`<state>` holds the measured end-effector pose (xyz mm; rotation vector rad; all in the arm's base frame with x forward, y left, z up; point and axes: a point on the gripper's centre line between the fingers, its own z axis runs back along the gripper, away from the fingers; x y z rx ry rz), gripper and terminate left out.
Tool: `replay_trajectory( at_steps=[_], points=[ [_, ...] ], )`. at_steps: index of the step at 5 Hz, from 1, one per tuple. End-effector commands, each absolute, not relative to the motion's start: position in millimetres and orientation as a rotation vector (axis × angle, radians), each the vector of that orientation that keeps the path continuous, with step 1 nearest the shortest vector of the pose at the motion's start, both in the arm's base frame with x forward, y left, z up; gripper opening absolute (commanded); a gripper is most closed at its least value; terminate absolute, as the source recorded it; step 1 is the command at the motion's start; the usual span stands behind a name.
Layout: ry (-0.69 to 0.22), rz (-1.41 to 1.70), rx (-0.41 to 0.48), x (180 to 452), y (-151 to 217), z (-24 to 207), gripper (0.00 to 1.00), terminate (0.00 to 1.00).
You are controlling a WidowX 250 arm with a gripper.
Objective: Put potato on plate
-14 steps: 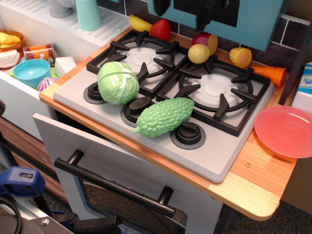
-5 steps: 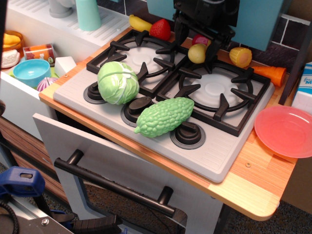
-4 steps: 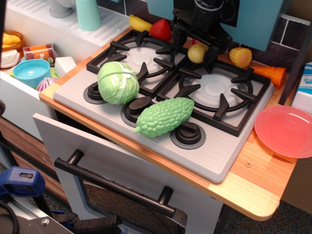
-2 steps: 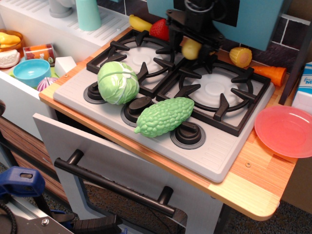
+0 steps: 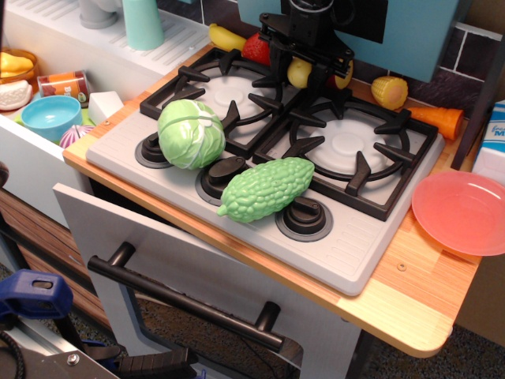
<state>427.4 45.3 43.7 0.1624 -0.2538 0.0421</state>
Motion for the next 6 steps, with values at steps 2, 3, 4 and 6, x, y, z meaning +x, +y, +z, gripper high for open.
replay_trajectory(
  at_steps=[2,3,4,6],
  points=[
    [-0.3,0.074,0.217,410.3,25.4,125.9,0.0,0.0],
    [-0.345,0.066,0.225,389.7,-21.4,139.2,0.0,0.0],
    [-0.311,0.041,0.147,381.5,-66.1,141.5,0.0,0.0],
    [-0.288,-0.048,0.022,366.7,-143.8,116.9,0.0,0.0]
  ],
)
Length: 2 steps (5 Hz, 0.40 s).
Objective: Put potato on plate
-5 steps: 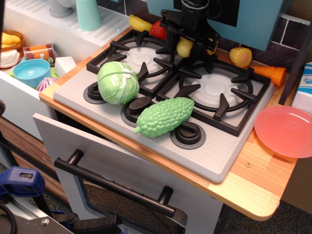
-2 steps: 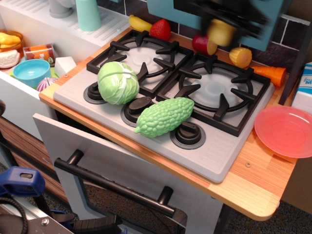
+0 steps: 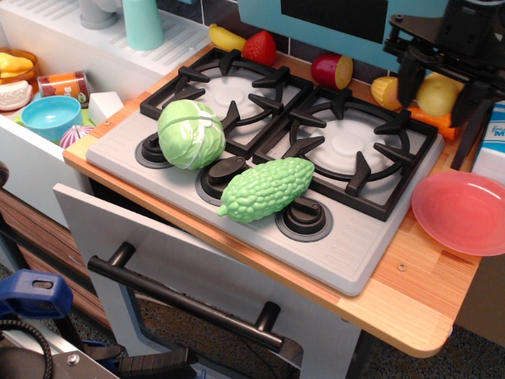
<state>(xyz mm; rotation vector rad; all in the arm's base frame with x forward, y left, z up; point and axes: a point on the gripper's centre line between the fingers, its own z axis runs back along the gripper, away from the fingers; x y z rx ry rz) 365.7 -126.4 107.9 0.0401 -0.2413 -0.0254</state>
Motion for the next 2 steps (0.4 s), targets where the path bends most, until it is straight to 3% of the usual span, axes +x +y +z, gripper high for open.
replay_trajectory(
  at_steps=[1,2],
  points=[
    [-0.246,-0.087,-0.042,361.6,-165.7,101.1,0.0,0.0],
    [-0.245,-0.098,-0.024,357.0,-164.4,86.4,0.0,0.0]
  ],
)
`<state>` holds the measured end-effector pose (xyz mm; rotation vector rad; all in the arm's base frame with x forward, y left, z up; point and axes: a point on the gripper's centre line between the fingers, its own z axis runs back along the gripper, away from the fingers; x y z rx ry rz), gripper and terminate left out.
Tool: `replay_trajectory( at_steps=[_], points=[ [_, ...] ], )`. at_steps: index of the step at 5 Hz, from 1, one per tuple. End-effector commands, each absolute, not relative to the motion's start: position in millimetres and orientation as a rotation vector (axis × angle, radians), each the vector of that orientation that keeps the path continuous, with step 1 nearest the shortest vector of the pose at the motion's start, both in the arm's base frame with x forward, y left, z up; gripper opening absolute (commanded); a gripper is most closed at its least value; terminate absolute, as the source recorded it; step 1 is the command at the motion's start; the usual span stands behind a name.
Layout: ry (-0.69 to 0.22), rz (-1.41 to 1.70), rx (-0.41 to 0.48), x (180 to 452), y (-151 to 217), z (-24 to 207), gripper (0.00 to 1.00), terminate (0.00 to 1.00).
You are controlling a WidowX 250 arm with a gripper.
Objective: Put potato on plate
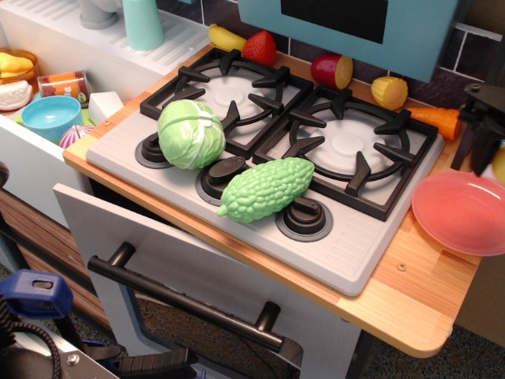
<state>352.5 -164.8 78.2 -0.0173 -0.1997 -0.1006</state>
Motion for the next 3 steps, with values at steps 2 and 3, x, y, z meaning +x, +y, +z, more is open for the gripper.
replay_trajectory(
  at_steps=[2,3],
  points=[
    [-0.318,-0.128,-0.028,355.8,-150.2,39.8,0.0,0.0],
    [-0.344,-0.155,-0.054,349.6,-146.4,35.1,1.0,1.0]
  ],
)
